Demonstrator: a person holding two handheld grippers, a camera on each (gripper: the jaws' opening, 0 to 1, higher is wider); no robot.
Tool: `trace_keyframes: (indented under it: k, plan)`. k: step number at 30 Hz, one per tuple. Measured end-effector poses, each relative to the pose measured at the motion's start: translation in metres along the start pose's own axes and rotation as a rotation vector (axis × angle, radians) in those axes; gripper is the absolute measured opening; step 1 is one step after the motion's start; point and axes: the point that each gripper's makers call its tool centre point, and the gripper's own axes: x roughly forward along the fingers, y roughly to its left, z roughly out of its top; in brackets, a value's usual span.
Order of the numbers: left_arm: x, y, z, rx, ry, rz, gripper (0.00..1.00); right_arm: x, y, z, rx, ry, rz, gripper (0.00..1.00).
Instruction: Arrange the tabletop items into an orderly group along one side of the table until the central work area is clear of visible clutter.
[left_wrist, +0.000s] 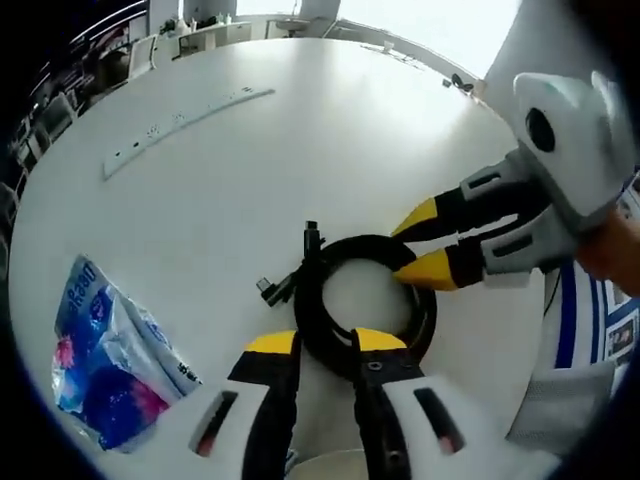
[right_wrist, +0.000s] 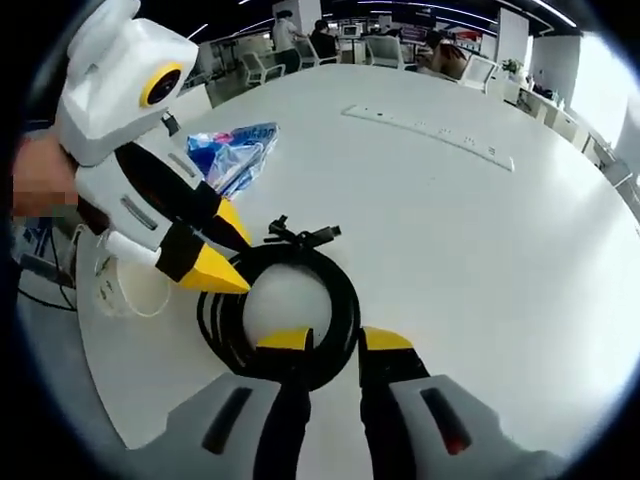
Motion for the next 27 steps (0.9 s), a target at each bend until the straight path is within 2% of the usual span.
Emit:
trace_keyframes:
  k: [7, 14, 16, 21, 27]
  plan:
    - [0.002, 0.000, 0.001, -0.008, 0.021, 0.014, 0.15, 0.001, -0.005, 0.002, 0.023, 0.003, -0.030, 0.07]
    - [0.001, 0.002, 0.002, -0.066, 0.028, 0.015, 0.09, 0.001, -0.008, 0.004, 0.088, -0.005, -0.039, 0.03]
    - [0.001, 0.002, 0.003, -0.082, 0.021, 0.008, 0.07, -0.001, -0.009, 0.003, 0.133, -0.005, -0.035, 0.02]
    - [0.001, -0.002, 0.003, -0.117, 0.016, -0.003, 0.06, -0.004, -0.011, 0.003, 0.148, -0.011, -0.026, 0.02]
    - [-0.004, -0.013, 0.011, -0.112, -0.008, -0.019, 0.05, -0.017, -0.015, 0.002, 0.157, -0.017, -0.029, 0.02]
